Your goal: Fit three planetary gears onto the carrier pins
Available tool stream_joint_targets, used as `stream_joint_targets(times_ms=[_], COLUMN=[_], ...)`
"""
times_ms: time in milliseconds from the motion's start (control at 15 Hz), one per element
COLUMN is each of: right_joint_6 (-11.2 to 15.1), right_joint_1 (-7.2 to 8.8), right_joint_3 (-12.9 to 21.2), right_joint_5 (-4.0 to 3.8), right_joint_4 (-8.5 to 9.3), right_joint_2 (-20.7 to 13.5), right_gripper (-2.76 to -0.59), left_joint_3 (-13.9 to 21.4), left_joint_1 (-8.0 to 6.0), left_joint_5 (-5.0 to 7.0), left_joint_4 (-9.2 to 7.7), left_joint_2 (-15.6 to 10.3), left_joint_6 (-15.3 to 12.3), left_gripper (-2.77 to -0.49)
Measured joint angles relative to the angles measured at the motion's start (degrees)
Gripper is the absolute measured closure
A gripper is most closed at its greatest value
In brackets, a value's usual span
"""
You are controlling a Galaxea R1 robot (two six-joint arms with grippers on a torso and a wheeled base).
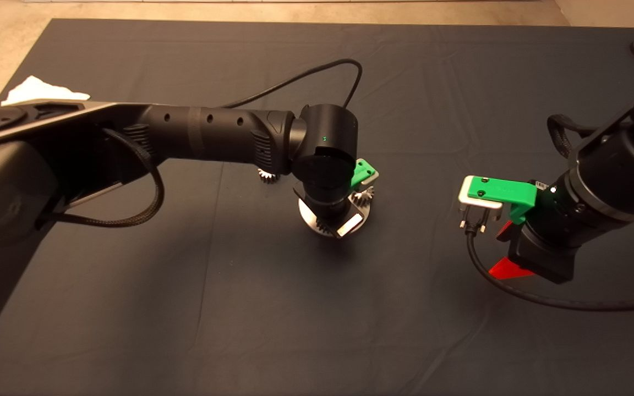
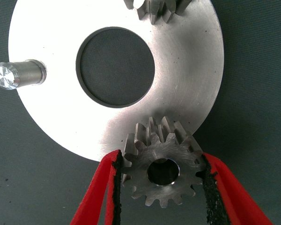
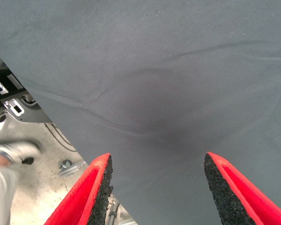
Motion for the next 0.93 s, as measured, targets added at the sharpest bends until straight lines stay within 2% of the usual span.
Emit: stream_joint_targets(times_ms=[467,933], right_joint_6=[0.0,-0.2], right_joint_1=[0.0,-0.02], right_joint_3=[0.0,0.0], right_joint_5=[0.02,0.02], right_joint_4=[0.0,0.0], right_joint_2=[0.0,0.0], right_gripper=[-1.44,-1.44], left_joint_3=[0.0,0.0], left_joint_1=[-0.02,-0.02], left_joint_5=[-0.21,-0.15], left_joint_4=[-0.05,-0.22], left_joint_2=[-0.2,-0.2], left_joint_6=[0.0,0.0], left_gripper=[-0.94,-1.19])
